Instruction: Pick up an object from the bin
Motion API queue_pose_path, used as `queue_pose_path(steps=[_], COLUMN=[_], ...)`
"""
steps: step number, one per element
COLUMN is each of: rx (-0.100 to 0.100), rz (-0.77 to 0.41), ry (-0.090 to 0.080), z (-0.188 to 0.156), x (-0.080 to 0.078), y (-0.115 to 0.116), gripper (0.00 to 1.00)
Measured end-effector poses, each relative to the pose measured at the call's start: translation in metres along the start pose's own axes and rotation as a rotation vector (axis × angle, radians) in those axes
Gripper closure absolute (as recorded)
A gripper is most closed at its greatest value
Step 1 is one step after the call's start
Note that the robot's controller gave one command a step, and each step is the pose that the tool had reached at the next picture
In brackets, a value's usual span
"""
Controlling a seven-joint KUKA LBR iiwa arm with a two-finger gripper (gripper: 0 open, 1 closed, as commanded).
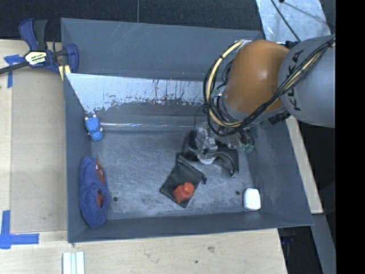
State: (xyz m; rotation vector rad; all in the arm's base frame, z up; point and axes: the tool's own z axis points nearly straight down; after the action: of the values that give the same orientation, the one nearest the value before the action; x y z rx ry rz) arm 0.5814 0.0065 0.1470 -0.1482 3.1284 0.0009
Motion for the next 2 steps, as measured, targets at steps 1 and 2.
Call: queue_pose_path(steps=[1,2], rx=[0.001,-0.003], rz=[-0.001,0.01], ry=[0.004,-0.015], z=[0.002,0.074], x=[0.001,-0.021], y=[-0.001,-0.034], gripper=[0.0,0.0])
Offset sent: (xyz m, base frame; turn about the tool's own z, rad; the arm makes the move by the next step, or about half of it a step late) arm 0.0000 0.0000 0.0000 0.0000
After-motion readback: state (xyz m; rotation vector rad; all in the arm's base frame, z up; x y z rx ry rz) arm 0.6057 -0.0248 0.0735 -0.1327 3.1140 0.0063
